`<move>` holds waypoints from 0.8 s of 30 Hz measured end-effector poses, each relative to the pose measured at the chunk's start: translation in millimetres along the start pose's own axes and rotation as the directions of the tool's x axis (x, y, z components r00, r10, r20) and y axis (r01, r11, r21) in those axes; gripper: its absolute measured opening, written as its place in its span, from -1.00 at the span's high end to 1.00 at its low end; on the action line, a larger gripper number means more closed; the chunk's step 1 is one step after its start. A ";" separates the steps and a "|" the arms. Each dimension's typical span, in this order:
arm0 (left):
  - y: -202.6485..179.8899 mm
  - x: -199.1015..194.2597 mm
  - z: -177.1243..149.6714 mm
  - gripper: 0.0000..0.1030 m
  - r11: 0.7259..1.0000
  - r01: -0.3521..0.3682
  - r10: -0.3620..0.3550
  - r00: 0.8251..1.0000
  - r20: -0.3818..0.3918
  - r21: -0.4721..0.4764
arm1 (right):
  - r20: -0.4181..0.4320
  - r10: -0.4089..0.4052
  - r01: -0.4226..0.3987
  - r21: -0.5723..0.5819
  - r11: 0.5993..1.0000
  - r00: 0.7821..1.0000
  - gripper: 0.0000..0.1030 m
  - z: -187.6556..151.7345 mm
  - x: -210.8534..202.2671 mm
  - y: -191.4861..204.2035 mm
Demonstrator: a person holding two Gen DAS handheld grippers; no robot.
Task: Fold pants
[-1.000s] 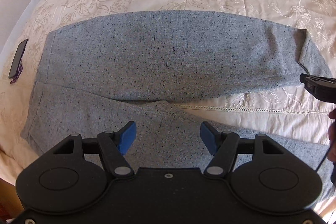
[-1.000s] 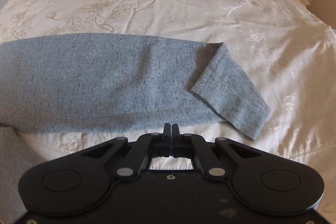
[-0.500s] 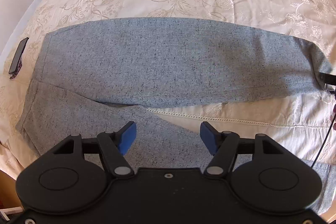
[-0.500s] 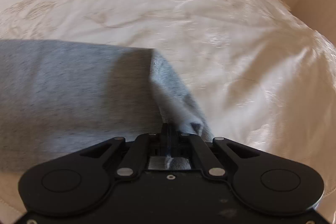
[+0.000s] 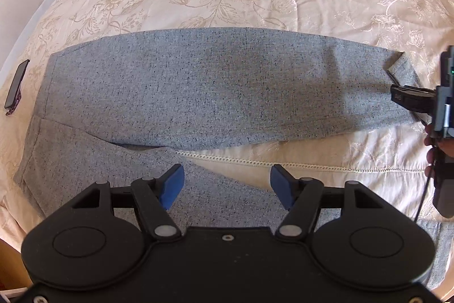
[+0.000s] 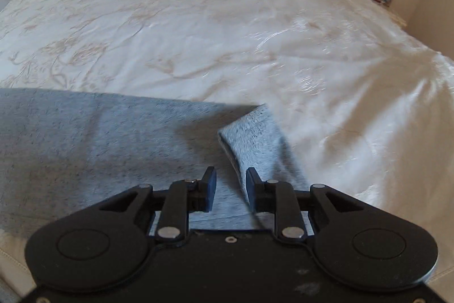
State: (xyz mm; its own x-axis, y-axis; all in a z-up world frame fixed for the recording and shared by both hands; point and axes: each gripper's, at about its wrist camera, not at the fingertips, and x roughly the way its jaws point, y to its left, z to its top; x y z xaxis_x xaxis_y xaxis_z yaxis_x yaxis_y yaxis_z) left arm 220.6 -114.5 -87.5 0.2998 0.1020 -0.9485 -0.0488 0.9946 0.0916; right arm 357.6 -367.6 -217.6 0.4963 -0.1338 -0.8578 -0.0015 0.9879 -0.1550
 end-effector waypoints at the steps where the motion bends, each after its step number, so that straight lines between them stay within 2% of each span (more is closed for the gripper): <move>1: 1.2 -0.8 -1.1 -0.33 1.000 -0.003 0.003 1.000 0.000 -0.004 | -0.008 -0.038 0.038 -0.026 0.999 0.999 0.64 -1.0 3.7 7.8; 3: 5.1 -2.4 -3.9 -0.33 1.000 -0.014 0.014 1.000 0.003 -0.012 | 0.002 -0.154 0.154 -0.026 0.988 0.988 0.64 2.6 11.0 5.0; 5: 8.6 -1.9 -6.4 -0.33 1.000 -0.022 0.022 1.000 0.004 -0.012 | -0.031 -0.294 0.295 0.030 0.955 0.955 0.64 4.7 15.2 -15.0; 6: 10.2 -0.5 -7.1 -0.33 0.999 -0.029 0.029 1.000 -0.003 -0.016 | -0.057 -0.366 0.369 0.067 0.927 0.929 0.62 6.0 14.0 -27.0; 7: 11.3 0.8 -7.1 -0.33 0.999 -0.028 0.028 1.000 -0.008 -0.024 | -0.044 -0.383 0.386 0.096 0.918 0.923 0.48 5.4 5.5 -35.5; 9: 12.8 2.8 -5.8 -0.33 0.999 -0.014 0.014 1.000 -0.011 -0.040 | 0.056 -0.314 0.309 0.091 0.947 0.948 0.49 2.3 -18.2 -36.3; 11: 12.5 4.4 -3.4 -0.33 0.999 -0.013 0.012 1.000 -0.008 -0.051 | 0.126 -0.220 0.223 -0.011 0.975 0.967 0.50 -1.5 -36.6 -14.7; 13: 10.6 5.6 -0.6 -0.33 0.999 -0.011 0.011 1.000 -0.008 -0.049 | 0.134 -0.089 0.102 -0.094 0.990 0.987 0.51 -6.8 -37.6 8.3; 16: 9.1 1.2 2.4 -0.32 0.999 -0.008 0.009 1.000 0.008 -0.050 | 0.088 0.007 0.008 -0.172 0.985 0.996 0.52 -10.2 -24.0 38.1; 18: 9.3 -3.1 1.9 -0.32 0.999 -0.004 0.005 1.000 0.020 -0.044 | 0.067 0.001 0.015 -0.240 0.971 0.998 0.59 -13.1 -8.8 49.4; 20: 10.5 -6.0 -0.7 -0.32 0.999 -0.008 0.009 1.000 0.027 -0.039 | 0.048 -0.065 0.076 -0.291 0.954 0.997 0.61 -14.7 7.6 48.4; 22: 12.4 -7.0 -4.3 -0.32 0.999 -0.008 0.009 0.999 0.032 -0.031 | 0.028 -0.138 0.140 -0.274 0.952 0.990 0.62 -9.7 24.8 24.7; 24: 14.5 -5.6 -6.2 -0.32 1.000 -0.001 0.002 0.999 0.034 -0.028 | 0.017 -0.239 0.237 -0.233 0.943 0.971 0.67 -4.0 31.0 -6.8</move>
State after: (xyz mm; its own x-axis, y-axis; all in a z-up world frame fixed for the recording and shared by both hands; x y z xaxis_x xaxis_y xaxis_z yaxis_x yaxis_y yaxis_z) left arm 212.3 -100.7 -82.8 0.3324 0.1044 -0.9373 -0.0759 0.9936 0.0838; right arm 369.5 -378.8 -245.1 0.4974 -0.3650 -0.7870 -0.0860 0.8820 -0.4634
